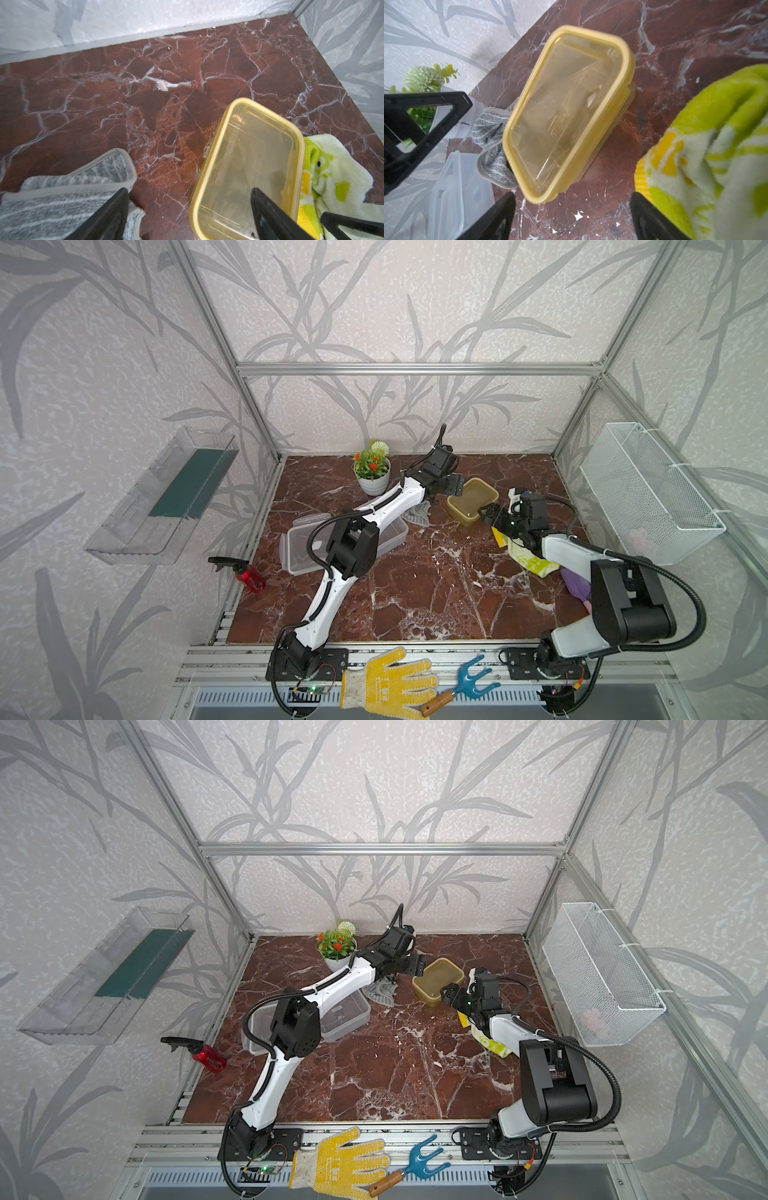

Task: Wipe the insides of the lunch boxes
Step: Move the lunch box to the center of the board.

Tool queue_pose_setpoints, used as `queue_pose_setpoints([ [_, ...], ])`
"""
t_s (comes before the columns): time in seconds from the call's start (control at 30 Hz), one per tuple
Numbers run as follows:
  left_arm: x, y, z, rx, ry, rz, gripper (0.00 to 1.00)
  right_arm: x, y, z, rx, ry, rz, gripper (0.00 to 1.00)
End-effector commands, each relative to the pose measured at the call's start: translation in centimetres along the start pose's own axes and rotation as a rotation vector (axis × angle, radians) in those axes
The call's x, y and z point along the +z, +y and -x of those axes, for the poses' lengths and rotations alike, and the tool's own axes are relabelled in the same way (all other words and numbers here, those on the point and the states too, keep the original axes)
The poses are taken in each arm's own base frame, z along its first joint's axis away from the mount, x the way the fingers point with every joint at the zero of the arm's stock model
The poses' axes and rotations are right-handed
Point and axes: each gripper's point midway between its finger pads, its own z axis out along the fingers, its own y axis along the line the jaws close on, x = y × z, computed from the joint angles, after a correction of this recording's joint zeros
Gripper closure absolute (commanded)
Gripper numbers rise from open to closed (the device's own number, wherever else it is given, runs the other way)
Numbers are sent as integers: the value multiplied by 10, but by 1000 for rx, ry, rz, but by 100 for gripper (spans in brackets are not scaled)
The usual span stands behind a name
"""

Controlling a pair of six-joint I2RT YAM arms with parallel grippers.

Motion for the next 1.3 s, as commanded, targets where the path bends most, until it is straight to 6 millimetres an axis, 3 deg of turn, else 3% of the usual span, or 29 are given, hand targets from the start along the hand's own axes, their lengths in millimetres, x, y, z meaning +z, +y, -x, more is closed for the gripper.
queue_pose_setpoints([
  [0.0,7,-18,-25,38,93,-59,11,9,11,9,4,3,58,20],
  [0.43,18,-38,-50,23,194,-210,11,31,7,11,48,29,70,21],
  [0.73,18,-47,-55,29,234,-274,30,53,1,8,83,91,89,31],
  [0.83,16,-47,-58,32,249,-281,36,51,5,9,80,90,101,32],
  [0.97,7,-50,-57,28,261,-294,42,45,13,6,78,108,134,42],
  [1.07,-4,-54,-56,27,259,-299,44,37,16,2,78,111,140,47],
  [1.27,-27,-55,-65,15,280,-269,45,12,24,-13,82,133,127,48],
])
